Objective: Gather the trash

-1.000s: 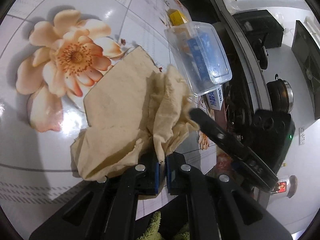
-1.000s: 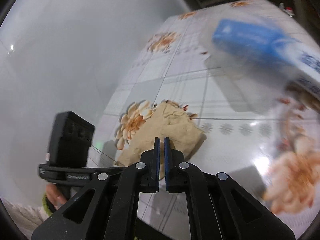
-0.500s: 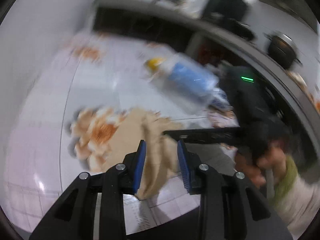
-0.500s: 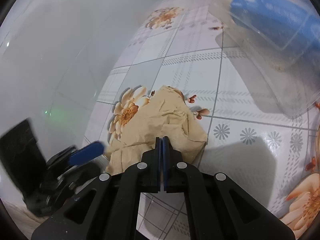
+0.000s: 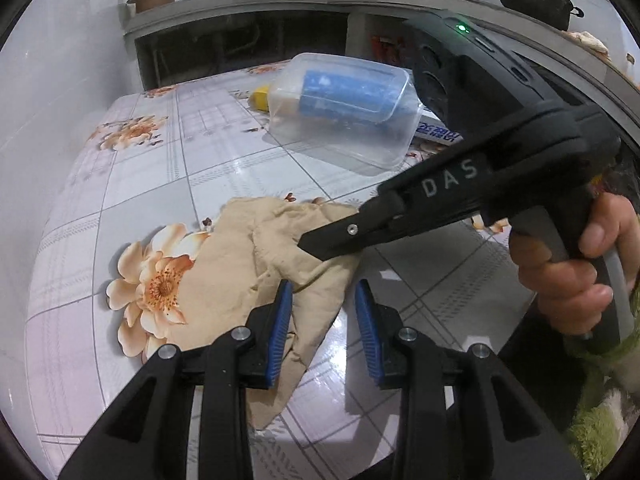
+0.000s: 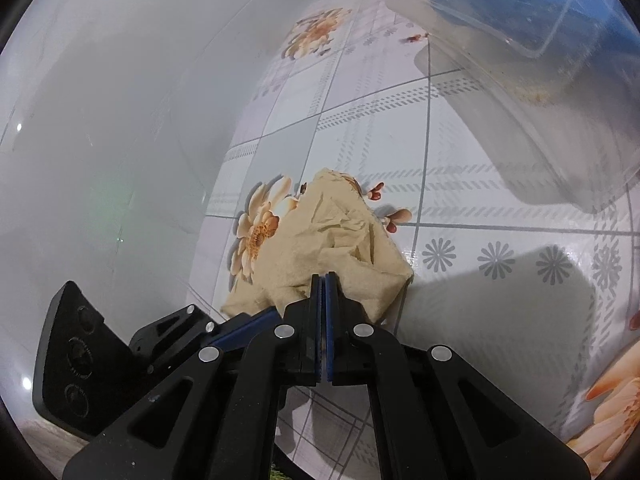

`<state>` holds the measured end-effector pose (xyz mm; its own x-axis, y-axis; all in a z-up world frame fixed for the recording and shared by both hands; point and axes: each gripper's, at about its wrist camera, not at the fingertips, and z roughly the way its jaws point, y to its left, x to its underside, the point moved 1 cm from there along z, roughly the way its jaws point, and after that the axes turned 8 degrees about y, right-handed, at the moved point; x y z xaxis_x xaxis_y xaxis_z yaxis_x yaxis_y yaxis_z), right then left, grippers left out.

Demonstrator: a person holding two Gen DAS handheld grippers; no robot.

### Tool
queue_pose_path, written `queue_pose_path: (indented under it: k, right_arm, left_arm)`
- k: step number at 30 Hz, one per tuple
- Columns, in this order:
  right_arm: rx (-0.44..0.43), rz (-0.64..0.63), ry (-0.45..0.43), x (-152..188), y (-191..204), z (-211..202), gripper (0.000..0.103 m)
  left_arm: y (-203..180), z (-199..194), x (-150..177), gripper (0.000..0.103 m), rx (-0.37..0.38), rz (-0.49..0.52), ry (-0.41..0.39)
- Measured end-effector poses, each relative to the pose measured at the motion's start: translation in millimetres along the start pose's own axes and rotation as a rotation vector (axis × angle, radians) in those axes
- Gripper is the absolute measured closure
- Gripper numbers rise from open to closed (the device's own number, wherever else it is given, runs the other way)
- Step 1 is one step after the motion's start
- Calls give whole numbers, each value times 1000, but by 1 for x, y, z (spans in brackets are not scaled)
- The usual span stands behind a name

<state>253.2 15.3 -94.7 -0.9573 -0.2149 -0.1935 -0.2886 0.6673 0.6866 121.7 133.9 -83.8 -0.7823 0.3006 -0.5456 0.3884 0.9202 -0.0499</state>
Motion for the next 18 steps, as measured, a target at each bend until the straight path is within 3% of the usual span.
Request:
queue_pose_path:
  k: [5,8,10,14,18]
  right_arm:
    - [27,-25,-30,11,2,-8,99]
    - [99,-74,-70,21,10,-25,89]
    - [172,-132,-129,29,20,-46,74]
    - [335,-232,-282,40,38,-96,60]
    - [506,-328,-424,38,56,-127,30]
  left_arm:
    - [2,4,0,71,-1,-27,15]
    - [-2,6,1,71,-29,-2,16]
    - [-6,5,2,71,-47,18,17]
    - [-6,5,2,72,-43,0,15]
    - [2,5,1,82,-34,-42,11]
